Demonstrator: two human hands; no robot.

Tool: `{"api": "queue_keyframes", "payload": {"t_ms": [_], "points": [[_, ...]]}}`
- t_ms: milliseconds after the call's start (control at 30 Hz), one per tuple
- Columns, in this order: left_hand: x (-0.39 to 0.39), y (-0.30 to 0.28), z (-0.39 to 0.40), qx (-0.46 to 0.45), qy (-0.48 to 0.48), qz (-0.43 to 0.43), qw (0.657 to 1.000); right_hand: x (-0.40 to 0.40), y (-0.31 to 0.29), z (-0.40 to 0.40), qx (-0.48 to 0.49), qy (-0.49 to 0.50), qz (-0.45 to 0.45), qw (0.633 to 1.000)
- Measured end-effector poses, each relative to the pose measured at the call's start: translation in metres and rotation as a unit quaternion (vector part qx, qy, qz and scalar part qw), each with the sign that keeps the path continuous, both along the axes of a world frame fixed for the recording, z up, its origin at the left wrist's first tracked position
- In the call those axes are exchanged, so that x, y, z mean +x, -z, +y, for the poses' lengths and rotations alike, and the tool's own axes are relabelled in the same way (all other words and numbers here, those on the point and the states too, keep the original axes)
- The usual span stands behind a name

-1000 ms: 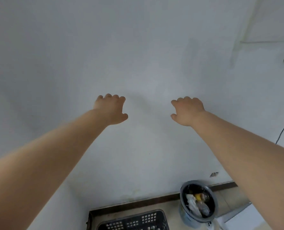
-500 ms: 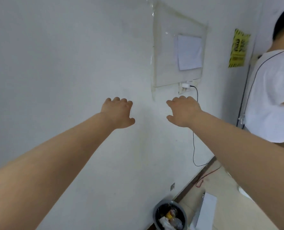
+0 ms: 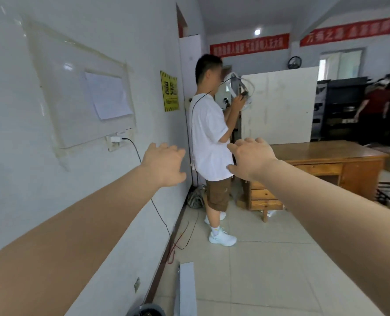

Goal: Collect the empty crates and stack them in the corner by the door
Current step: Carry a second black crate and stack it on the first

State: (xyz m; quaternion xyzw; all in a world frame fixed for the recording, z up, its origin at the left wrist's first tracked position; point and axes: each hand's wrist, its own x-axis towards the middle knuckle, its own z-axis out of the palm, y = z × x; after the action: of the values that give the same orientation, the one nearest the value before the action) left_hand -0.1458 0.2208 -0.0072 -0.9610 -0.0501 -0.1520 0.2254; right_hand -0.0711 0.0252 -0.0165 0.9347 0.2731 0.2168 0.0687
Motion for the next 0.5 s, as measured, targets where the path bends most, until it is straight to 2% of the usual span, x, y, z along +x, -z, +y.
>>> {"api": "queue_keyframes", "payload": {"t_ms": [300, 500], "points": [[0.102, -0.002, -0.155, -0.029, 0.169, 0.014, 0.985, 0.035, 0.001, -0.167, 0.002, 0.186, -0.001, 0.983], [0.162, -0.005, -0.264, -0.029, 0.247, 0.008, 0.969, 0.061, -0.003, -0.281, -0.015, 0.267, -0.017, 0.963]]}}
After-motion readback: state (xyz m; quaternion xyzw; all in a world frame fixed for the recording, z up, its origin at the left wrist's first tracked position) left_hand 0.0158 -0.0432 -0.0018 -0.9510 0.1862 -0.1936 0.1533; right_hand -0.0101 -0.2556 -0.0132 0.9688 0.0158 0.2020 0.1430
